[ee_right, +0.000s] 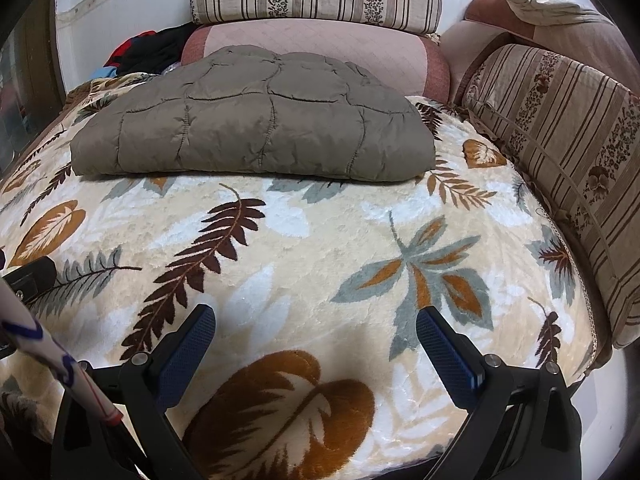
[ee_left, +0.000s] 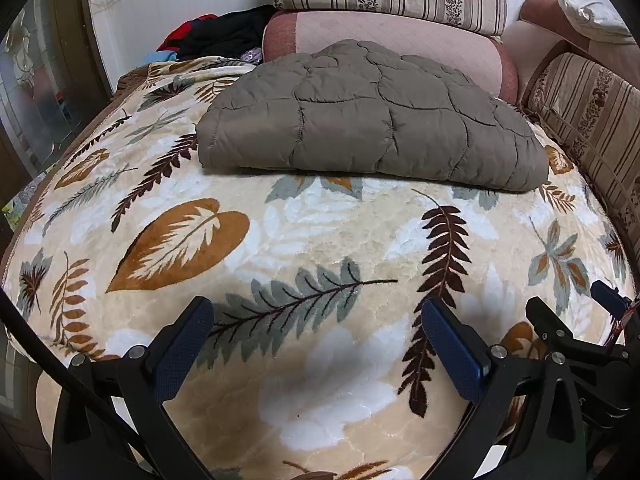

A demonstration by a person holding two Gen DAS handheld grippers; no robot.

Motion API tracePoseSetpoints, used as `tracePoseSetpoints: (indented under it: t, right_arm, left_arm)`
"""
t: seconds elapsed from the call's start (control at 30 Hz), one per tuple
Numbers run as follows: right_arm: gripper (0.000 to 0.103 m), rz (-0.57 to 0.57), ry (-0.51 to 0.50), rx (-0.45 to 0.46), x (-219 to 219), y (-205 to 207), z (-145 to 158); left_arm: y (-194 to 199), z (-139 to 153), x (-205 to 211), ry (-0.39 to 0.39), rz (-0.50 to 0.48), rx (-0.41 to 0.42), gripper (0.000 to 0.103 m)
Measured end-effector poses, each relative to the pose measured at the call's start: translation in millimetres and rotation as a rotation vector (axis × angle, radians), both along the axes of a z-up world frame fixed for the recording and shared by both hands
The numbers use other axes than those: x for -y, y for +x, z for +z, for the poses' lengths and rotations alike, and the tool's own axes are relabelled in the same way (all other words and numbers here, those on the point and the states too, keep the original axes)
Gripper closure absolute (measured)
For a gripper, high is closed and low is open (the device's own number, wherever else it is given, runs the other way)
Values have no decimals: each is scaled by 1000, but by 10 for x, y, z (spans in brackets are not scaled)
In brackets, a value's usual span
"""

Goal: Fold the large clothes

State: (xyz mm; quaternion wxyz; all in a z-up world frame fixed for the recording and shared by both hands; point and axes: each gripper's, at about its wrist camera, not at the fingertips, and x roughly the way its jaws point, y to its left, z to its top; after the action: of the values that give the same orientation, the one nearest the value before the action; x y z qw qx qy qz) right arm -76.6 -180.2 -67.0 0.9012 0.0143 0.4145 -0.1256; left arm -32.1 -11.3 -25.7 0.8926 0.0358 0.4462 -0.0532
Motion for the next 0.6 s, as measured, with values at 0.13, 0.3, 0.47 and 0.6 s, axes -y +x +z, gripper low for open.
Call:
tracePoseSetpoints:
  t: [0.13,0.3,0.47,0.6]
  right_arm:
    - [1,4,0,-2,-11,4,-7]
    - [1,3,0,-4,-9,8,-9]
    - [1,5,2,-6,-14,6,-21]
    - [1,6,0,-6,-29,3,-21]
  left_arm:
    - [-1,-16,6,-1,-3,-4,0]
    - [-5,-25,9,-3,-3,-7,0]
    - [-4,-40,3,-16,-7,-14,0]
    - [-1,-57,8,-19,-9,-22,0]
